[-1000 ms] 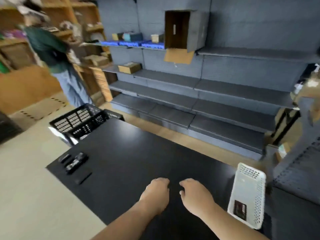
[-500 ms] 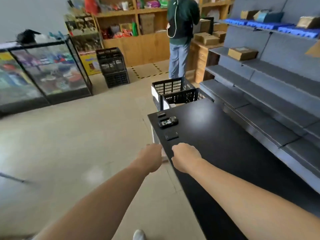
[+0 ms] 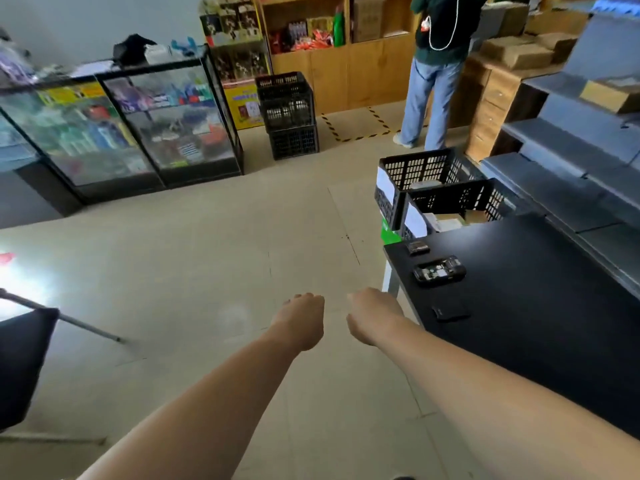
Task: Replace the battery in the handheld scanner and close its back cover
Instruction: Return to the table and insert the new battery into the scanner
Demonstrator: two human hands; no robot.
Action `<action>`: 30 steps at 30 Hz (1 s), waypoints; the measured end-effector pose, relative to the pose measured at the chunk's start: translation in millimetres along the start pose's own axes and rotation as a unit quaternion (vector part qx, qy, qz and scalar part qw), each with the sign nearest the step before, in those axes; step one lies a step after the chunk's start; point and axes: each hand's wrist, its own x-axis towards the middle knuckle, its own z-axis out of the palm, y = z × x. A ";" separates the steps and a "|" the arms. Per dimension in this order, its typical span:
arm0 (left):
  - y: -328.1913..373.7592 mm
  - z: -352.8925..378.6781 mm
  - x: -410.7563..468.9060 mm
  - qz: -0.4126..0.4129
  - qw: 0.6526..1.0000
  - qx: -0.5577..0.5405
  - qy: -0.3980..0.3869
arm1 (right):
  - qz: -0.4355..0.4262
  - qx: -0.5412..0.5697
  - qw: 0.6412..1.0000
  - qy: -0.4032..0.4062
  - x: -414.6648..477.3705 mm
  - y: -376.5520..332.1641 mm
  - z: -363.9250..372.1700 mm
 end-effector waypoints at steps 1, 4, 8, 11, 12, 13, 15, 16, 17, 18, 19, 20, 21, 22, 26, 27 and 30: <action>-7.5 -1.6 9.9 -0.003 1.000 -0.001 -0.002 | -0.005 -0.001 1.000 -0.001 13.0 -1.7 -3.2; -25.1 -7.4 44.4 -0.012 1.000 -0.003 -0.010 | -0.016 -0.010 1.000 -0.005 54.2 -0.7 -11.5; -41.8 -18.4 104.2 -0.021 1.000 0.003 -0.017 | -0.013 -0.006 1.000 -0.008 121.9 11.4 -22.2; -53.3 -29.4 160.2 -0.024 0.999 0.018 -0.020 | -0.026 -0.005 1.000 -0.002 181.2 24.9 -31.8; -56.3 -33.4 176.3 -0.025 0.999 0.023 -0.021 | -0.033 -0.011 0.999 -0.001 197.9 28.3 -36.6; -58.7 -37.9 193.1 -0.026 0.999 0.024 -0.023 | -0.038 -0.015 0.999 -0.001 215.2 32.4 -42.2; -61.9 -48.2 229.1 -0.027 0.999 0.021 -0.031 | -0.044 -0.015 0.999 -0.002 249.6 42.1 -54.2; -63.0 -52.9 248.0 -0.026 0.999 0.019 -0.033 | -0.046 -0.016 0.999 -0.003 266.5 47.5 -59.6; -63.9 -56.9 266.2 -0.025 0.999 0.016 -0.033 | -0.050 -0.019 0.999 -0.003 282.9 52.9 -64.8; -64.1 -60.3 283.9 -0.022 0.999 0.014 -0.034 | -0.053 -0.019 0.998 -0.002 298.6 58.9 -69.3; -63.3 -63.0 300.7 -0.016 0.999 0.012 -0.039 | -0.054 -0.019 0.998 -0.001 312.8 65.4 -73.0; -61.5 -64.8 316.0 -0.009 0.999 0.013 -0.046 | -0.051 -0.019 0.999 0.000 324.7 72.1 -76.1; -58.8 -65.4 330.2 0.000 0.998 0.015 -0.055 | -0.045 -0.016 0.999 0.000 334.6 79.1 -78.1; -55.1 -64.8 344.4 0.012 0.998 0.019 -0.065 | -0.035 -0.007 0.999 -0.002 343.0 87.0 -78.5; -26.7 -59.5 407.1 0.089 0.990 0.048 -0.097 | 0.037 0.060 0.997 -0.016 361.7 130.9 -72.9; -15.5 -56.4 423.9 0.117 0.986 0.057 -0.107 | 0.065 0.083 0.994 -0.015 362.4 145.3 -70.1; 26.2 -38.9 468.1 0.213 0.964 0.083 -0.136 | 0.178 0.139 0.974 -0.009 351.6 190.7 -52.9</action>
